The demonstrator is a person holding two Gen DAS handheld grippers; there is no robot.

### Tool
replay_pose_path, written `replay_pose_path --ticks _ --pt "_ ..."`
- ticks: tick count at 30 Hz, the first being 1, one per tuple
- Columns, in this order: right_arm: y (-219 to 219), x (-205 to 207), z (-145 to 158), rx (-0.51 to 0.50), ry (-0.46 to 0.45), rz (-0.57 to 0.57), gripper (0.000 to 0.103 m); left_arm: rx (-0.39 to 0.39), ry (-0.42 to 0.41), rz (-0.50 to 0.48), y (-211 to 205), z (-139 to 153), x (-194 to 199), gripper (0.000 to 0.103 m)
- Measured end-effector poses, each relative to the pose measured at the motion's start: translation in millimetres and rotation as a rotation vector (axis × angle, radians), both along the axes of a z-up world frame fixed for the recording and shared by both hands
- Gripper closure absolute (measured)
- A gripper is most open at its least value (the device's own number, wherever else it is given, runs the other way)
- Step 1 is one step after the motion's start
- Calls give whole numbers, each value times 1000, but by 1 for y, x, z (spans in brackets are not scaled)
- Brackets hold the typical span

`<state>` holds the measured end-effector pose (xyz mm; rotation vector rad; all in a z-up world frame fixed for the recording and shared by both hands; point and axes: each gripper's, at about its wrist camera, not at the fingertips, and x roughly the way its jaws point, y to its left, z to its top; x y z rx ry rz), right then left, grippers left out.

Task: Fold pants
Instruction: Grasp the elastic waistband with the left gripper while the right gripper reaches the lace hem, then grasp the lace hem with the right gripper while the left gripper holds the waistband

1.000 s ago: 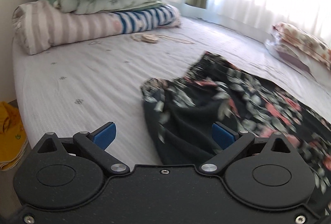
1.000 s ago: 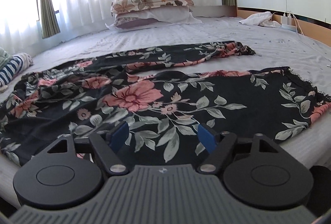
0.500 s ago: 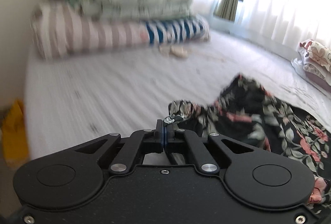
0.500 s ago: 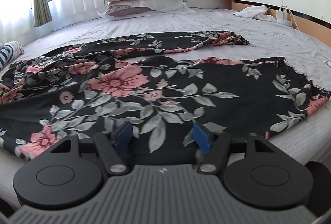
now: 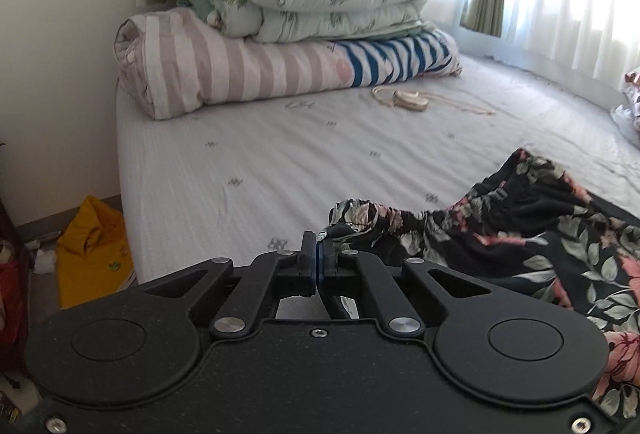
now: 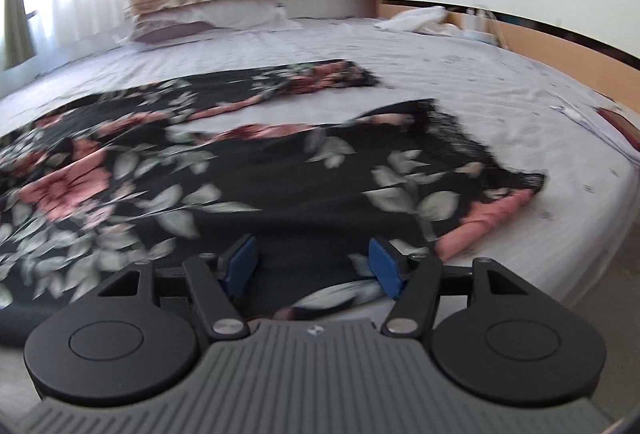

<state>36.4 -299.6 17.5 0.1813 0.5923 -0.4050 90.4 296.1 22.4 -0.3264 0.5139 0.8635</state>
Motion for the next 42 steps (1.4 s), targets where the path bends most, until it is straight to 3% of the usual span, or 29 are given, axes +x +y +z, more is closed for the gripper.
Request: replay_pose_path --ticks 6,10,13,16,18,19,20,22,26,34,42 --pt "-65 -14 4 -34 -28 -198 30 20 32 25 -5 -4 9 101" --pt "-101 -25 6 -55 -63 -323 25 27 48 40 -8 -5 14 101" --pt "-119 -27 -1 -26 -81 -351 18 27 65 45 -9 -6 18 101" --pt "-124 -24 -8 24 -113 -304 16 30 75 46 -11 -6 20 101" --pt "-122 -17 -9 44 -115 -273 27 42 79 46 -12 -5 20 101" --pt "-117 -13 -8 53 -110 -251 45 47 79 46 -13 -3 20 101" --pt "-118 -8 -8 65 -101 -239 72 51 77 47 -12 -2 20 101" --pt "-119 -3 -8 74 -81 -247 96 57 69 51 -13 2 18 101" --pt "-123 -8 2 43 -112 -248 98 56 48 55 -13 12 13 101" --pt "-122 -27 37 -137 -143 -274 99 104 -8 58 -34 31 -10 101" --pt "-153 -36 7 -53 -81 -392 100 73 83 70 -32 3 -8 101"
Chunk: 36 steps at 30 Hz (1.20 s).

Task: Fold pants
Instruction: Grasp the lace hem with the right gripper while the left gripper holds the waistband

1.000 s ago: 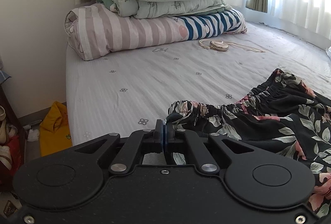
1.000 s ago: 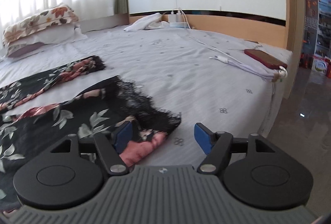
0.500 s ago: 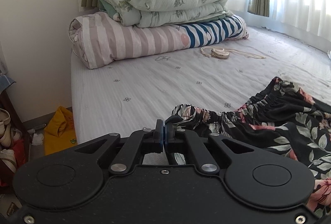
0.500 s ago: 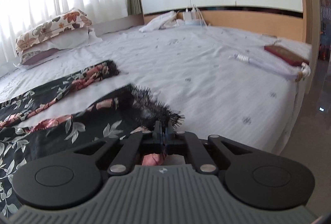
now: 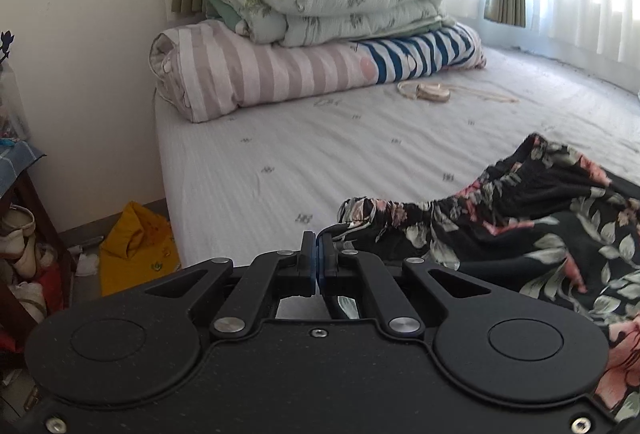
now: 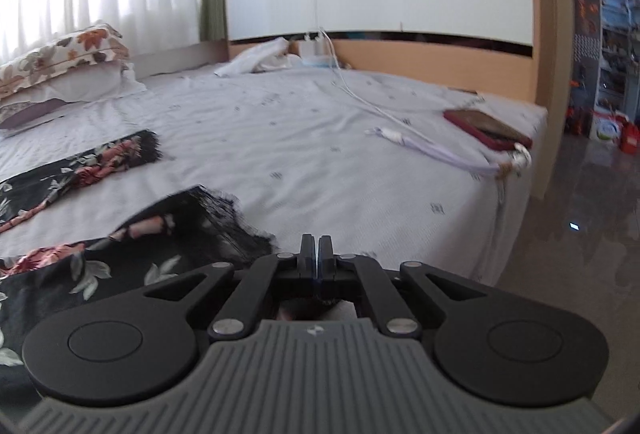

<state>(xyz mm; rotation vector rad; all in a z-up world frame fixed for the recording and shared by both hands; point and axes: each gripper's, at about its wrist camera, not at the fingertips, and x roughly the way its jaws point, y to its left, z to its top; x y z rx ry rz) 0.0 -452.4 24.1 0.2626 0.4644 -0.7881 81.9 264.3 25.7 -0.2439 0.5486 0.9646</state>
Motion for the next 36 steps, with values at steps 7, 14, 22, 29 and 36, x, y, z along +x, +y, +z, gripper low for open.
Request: replay_pose_path --ticks 7,14,22,29,36 --pt "-1 -7 17 76 -50 39 75 26 15 -2 -12 2 4 38" --pt "16 24 45 160 -104 216 35 141 -82 -76 -42 48 1 18" --pt "49 89 29 207 56 365 15 -64 -120 -661 -122 75 22 86" --pt "58 112 12 194 105 382 54 -214 15 -1154 -263 31 49 101" --pt "26 126 -5 263 91 320 62 -282 168 -1283 -363 -17 96 101"
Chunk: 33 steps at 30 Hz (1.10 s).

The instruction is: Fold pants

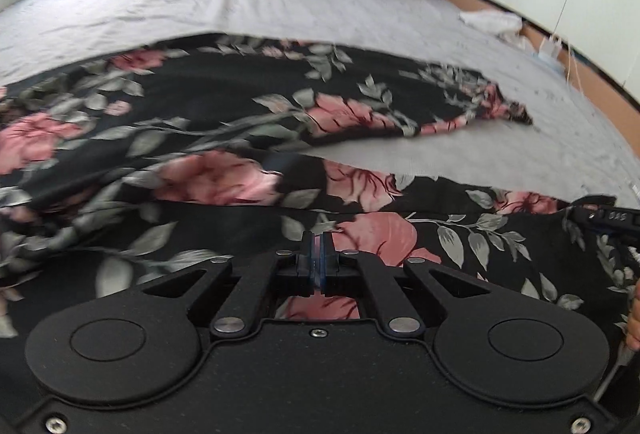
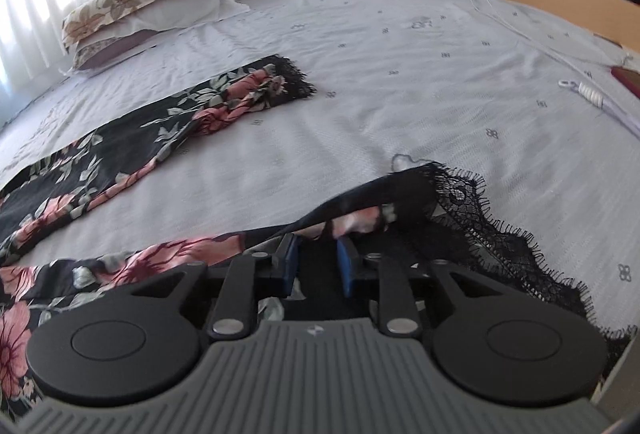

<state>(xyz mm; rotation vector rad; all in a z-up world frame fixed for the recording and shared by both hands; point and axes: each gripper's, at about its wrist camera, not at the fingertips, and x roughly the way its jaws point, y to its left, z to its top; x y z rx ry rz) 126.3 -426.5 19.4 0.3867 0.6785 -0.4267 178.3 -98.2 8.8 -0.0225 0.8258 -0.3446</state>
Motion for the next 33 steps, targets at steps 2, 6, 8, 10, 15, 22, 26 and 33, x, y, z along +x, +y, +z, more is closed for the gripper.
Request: replay_pose_path --ticks 2,6,8,10,15,22,26,33 --pt "-6 4 -1 2 -7 2 64 25 6 12 -13 -9 12 101" --pt "-19 13 -5 1 -12 -26 67 71 -19 60 -20 -8 36 101" --pt "-27 16 -8 16 -28 -45 71 80 -9 104 -19 -9 50 101" --pt "-33 15 -11 40 -48 -52 72 56 0 126 -14 -12 59 99" --pt "-38 13 -15 54 -86 -55 72 137 -54 121 -24 -15 66 99" --pt "-39 7 -8 68 -141 -70 56 159 -100 126 -29 -7 53 89" --pt "-18 -7 11 -15 -192 -31 35 143 -159 114 -22 7 30 61" --pt "48 -32 23 -42 -274 132 22 116 -251 133 9 16 -24 47"
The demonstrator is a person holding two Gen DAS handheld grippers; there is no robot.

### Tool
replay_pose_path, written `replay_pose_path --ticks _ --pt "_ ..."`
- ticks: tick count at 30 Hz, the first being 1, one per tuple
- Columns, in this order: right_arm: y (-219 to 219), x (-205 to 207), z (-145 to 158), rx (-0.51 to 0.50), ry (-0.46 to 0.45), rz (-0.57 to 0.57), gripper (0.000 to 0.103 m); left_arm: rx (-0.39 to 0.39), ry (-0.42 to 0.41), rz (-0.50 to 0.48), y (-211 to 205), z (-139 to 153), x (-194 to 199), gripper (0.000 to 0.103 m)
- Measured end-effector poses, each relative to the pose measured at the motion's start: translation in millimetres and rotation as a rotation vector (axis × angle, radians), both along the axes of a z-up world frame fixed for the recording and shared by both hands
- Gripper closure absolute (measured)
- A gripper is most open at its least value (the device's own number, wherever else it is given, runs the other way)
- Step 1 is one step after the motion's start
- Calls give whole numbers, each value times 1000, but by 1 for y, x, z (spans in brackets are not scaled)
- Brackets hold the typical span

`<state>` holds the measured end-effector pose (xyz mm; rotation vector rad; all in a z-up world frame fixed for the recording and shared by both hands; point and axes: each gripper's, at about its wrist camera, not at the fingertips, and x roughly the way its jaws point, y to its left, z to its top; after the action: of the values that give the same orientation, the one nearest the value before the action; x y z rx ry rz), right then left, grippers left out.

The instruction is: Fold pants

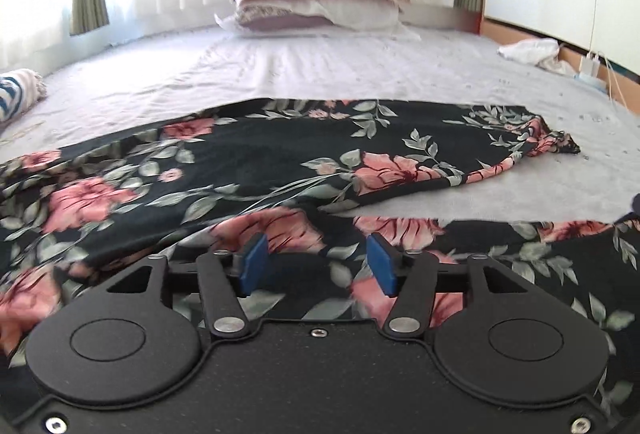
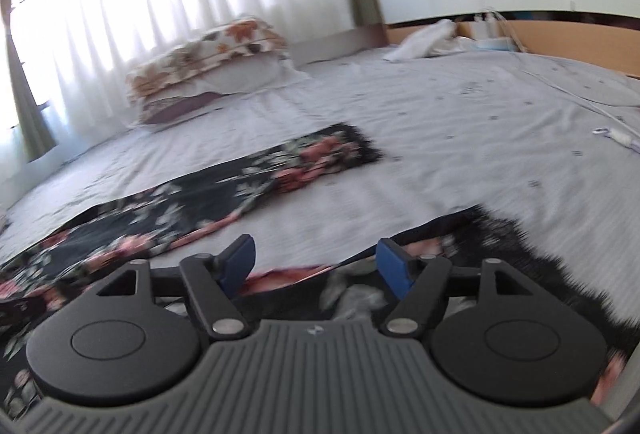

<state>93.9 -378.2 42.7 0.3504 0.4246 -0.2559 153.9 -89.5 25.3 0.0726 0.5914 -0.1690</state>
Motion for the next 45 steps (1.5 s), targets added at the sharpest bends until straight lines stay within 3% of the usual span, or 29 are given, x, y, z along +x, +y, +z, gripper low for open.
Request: replay_pose_path --ticks 4,10,14,17,22,27,31,37,45 --pt "54 -14 -4 -5 -50 129 19 -6 -43 61 23 -6 -33 40" --pt "119 -38 -15 27 -123 321 16 -36 -53 176 58 -21 -65 39" --pt "148 -52 -29 19 -120 401 16 -75 -45 247 77 -30 -81 39" --pt "157 -62 -38 -48 -101 431 16 -63 -32 277 83 -36 -89 39" --pt "128 -76 -51 -104 -105 354 16 17 -52 261 79 -43 -97 39" --pt "84 -86 -58 -242 -74 203 14 4 -48 260 81 -43 -93 39" --pt "28 -89 -57 -197 -44 32 13 14 -51 256 81 -44 -92 38" --pt "-32 -86 -55 -219 21 -173 13 10 -52 255 81 -44 -91 38" --pt "-25 -84 -51 -267 17 -244 11 4 -42 259 82 -42 -90 38"
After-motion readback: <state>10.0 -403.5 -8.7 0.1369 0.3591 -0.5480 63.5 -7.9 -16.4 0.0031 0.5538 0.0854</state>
